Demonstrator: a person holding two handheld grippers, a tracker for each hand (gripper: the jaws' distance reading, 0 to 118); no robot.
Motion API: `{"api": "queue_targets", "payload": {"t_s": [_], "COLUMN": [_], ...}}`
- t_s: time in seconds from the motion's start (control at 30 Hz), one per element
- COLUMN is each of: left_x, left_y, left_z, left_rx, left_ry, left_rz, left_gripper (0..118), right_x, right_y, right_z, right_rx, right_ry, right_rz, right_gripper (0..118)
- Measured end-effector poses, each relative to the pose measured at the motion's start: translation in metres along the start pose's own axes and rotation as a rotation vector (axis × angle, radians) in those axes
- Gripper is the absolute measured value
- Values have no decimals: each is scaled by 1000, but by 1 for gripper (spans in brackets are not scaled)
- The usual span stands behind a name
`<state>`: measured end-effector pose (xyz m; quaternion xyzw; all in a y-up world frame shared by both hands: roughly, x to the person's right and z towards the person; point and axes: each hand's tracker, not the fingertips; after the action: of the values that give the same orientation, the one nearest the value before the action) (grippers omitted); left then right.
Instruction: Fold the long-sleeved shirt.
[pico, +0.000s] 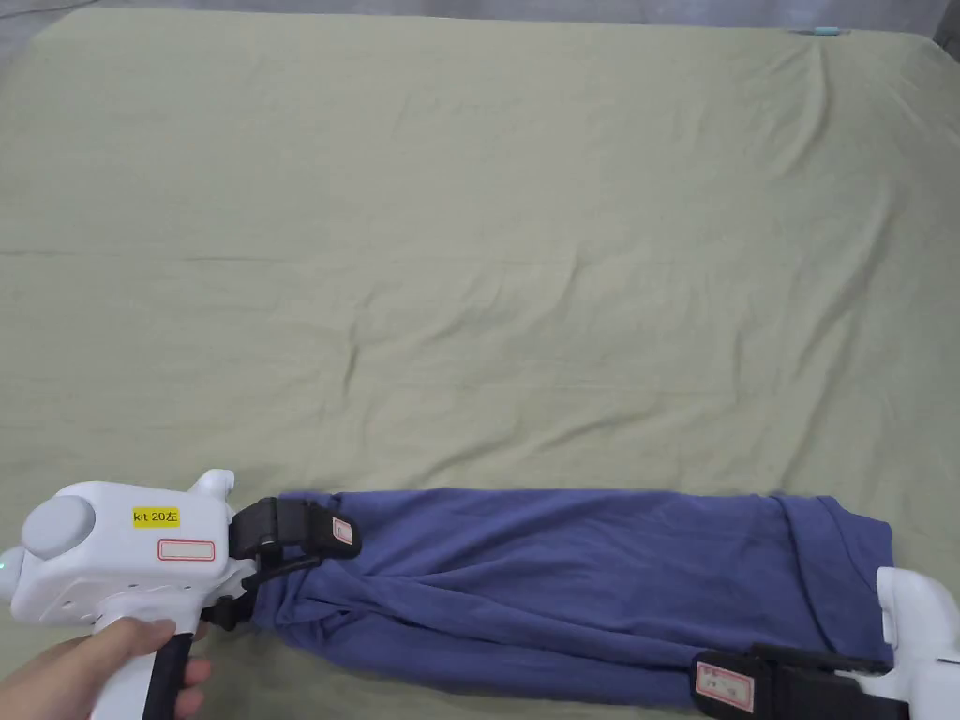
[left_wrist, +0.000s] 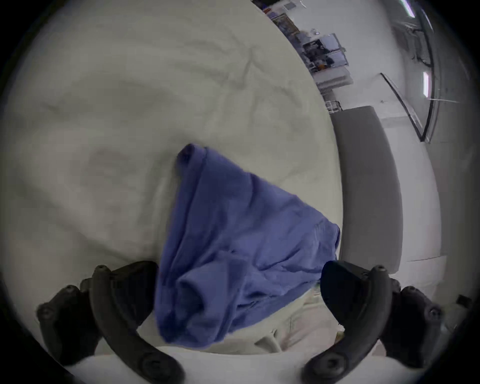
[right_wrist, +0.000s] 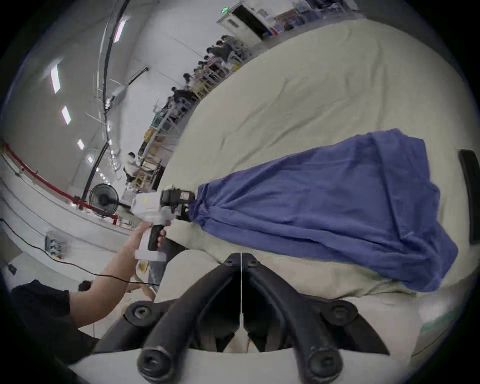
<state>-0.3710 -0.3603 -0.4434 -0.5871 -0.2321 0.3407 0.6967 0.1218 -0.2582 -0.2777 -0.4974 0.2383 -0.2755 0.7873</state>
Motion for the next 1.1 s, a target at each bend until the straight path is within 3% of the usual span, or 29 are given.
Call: {"api": "queue_targets", "payload": {"t_s": [0.1, 0.13, 0.17, 0.23, 0.27, 0.33, 0.37, 0.83, 1.0, 1.1], "left_x": [-4, -8, -7, -10, -14, -29, -32, -54, -79, -69], "left_y": [1, 0, -2, -6, -8, -8, -9, 7, 13, 14], "left_z": [-1, -7, -10, -27, -34, -30, -25, 135, 184, 198], "left_rx": [9, -15, -38, -42, -43, -32, -4, 266, 337, 333], "left_ry": [-196, -277, -307, -239, -176, -341, -349, -308, -192, -5], "left_rz": [66, 78, 85, 92, 97, 214, 227, 175, 209, 144], "left_gripper": [117, 114, 100, 6, 7, 7, 7, 7, 7, 7], "right_x": [1, 3, 4, 4, 4, 2, 1, -13, -22, -24], "right_y": [-4, -5, -5, -5, -5, -4, -4, 1, 3, 4], "right_z": [-8, -12, -14, -20, -21, -22, -21, -26, -28, -29], "right_rx": [-31, -41, -47, -56, -58, -58, -58, -51, -57, -56], "right_ry": [18, 26, 29, 27, 24, 14, 12, 0, 1, -15], "right_rz": [10, 5, 2, -5, -5, -7, -8, -12, 15, 24], "right_gripper": [0, 0, 0, 0, 0, 0, 0, 0, 0, 0]}}
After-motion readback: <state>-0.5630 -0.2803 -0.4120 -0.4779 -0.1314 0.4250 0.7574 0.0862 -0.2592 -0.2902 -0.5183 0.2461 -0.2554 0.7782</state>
